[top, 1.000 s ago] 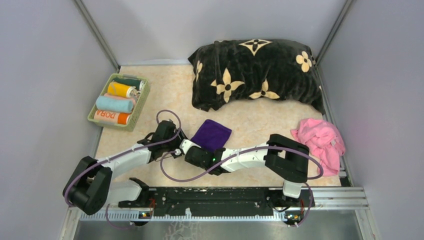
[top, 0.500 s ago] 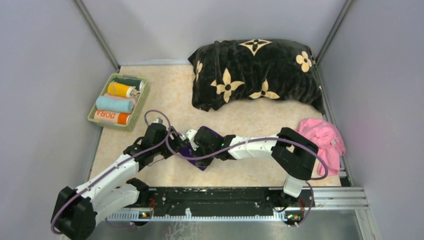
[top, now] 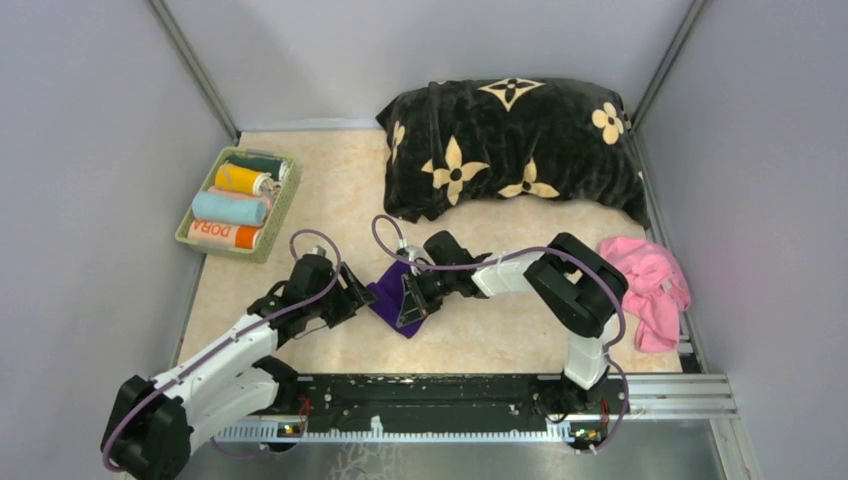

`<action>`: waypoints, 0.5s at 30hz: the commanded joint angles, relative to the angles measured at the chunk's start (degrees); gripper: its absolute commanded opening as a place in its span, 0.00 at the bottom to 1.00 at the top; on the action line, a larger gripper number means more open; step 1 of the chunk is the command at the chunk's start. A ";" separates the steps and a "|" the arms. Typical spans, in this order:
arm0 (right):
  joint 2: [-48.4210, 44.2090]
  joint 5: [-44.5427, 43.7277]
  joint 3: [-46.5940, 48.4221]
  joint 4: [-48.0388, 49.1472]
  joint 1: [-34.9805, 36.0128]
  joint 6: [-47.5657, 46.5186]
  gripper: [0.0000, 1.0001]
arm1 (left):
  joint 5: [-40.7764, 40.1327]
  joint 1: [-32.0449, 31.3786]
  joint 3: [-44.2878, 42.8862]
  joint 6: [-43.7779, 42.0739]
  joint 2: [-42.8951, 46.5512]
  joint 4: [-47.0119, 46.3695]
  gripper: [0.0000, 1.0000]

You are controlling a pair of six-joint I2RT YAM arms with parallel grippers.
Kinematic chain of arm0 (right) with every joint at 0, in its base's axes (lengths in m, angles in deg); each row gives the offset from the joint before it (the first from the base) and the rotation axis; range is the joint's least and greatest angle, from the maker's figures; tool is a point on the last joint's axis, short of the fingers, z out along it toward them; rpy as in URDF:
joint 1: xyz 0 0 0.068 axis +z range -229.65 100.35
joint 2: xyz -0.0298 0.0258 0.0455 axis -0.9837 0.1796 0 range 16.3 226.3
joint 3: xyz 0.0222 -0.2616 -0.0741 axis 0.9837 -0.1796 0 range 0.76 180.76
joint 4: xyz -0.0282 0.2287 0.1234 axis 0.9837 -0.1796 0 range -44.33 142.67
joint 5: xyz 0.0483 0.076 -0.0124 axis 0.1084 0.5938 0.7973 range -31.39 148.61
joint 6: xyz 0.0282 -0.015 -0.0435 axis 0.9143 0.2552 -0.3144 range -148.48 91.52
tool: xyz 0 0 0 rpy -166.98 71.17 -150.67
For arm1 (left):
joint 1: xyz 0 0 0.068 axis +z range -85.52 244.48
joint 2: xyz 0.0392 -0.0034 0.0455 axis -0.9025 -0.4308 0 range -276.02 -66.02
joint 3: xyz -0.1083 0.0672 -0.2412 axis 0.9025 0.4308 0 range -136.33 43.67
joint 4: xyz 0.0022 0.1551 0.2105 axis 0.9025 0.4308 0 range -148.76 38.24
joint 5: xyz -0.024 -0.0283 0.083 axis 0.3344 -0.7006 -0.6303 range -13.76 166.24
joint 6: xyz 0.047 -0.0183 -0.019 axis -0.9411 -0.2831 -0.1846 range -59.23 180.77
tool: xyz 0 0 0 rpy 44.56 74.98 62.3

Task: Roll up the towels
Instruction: Roll the towel at the center of the board.

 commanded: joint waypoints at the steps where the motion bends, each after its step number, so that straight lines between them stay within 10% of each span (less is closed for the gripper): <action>1: 3.65 5.54 -0.69 4.22 -0.78 3.56 0.00 | 1.60 0.07 -0.99 -0.28 -4.80 -5.10 0.74; 15: -0.63 -1.36 -1.95 0.31 -2.04 1.09 0.15 | 1.03 0.07 -2.15 -2.09 -19.77 -9.61 0.61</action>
